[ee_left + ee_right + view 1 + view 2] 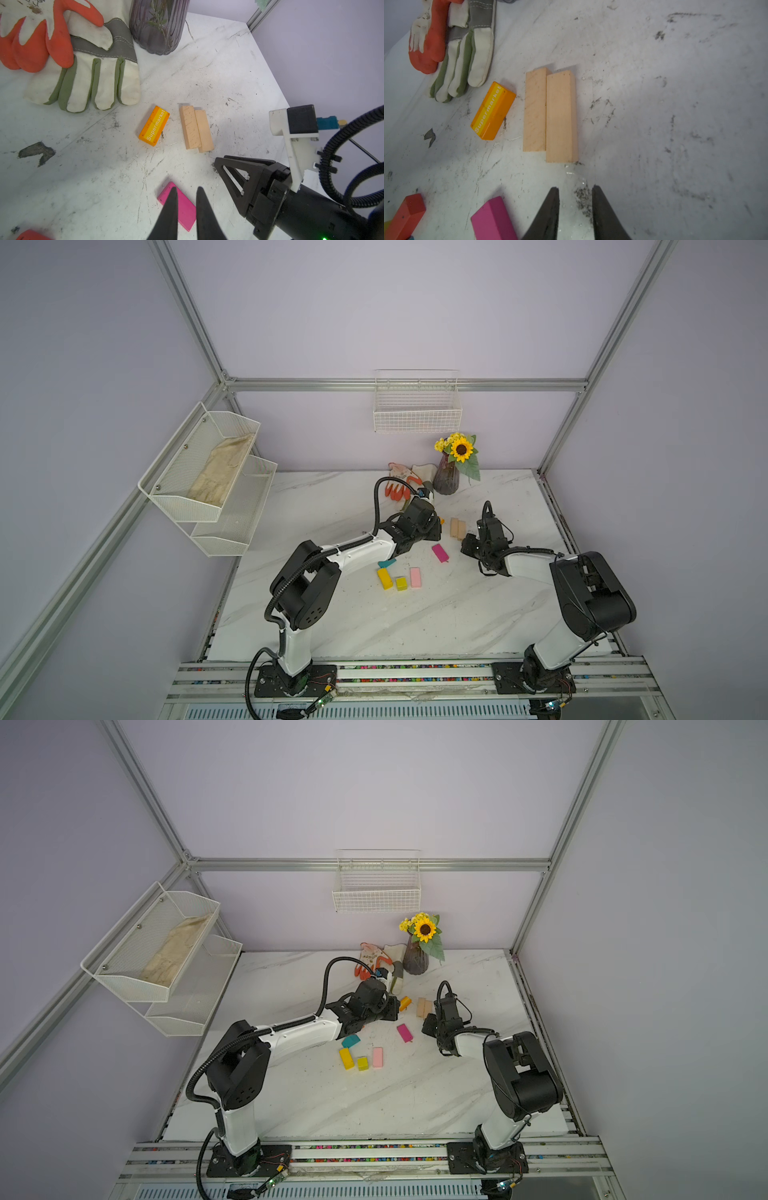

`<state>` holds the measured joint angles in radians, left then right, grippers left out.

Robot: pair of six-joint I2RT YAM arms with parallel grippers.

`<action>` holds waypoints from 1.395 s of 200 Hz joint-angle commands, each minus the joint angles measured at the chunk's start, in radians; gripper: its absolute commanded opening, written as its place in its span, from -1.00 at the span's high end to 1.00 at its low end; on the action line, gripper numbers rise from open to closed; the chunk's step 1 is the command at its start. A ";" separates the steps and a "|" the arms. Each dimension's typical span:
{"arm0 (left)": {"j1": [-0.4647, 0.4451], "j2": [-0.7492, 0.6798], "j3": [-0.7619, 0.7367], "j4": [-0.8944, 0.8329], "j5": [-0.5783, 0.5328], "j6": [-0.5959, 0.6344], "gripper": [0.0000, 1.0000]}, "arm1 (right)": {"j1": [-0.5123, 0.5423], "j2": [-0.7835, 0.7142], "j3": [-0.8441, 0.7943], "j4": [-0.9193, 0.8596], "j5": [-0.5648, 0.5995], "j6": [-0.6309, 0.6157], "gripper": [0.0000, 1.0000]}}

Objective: Build the wood block tower

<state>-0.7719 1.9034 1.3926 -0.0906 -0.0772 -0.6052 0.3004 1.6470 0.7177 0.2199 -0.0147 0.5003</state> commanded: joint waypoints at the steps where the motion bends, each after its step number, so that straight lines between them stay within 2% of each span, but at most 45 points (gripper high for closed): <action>1: 0.011 -0.019 -0.023 0.041 -0.009 0.019 0.65 | 0.005 0.024 0.033 -0.025 0.020 -0.005 0.40; 279: 0.023 -0.026 -0.034 0.052 0.006 0.018 0.66 | 0.008 0.114 0.117 -0.057 0.053 -0.009 0.41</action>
<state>-0.7582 1.9034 1.3926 -0.0750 -0.0780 -0.6052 0.3035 1.7473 0.8169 0.1856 0.0216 0.4999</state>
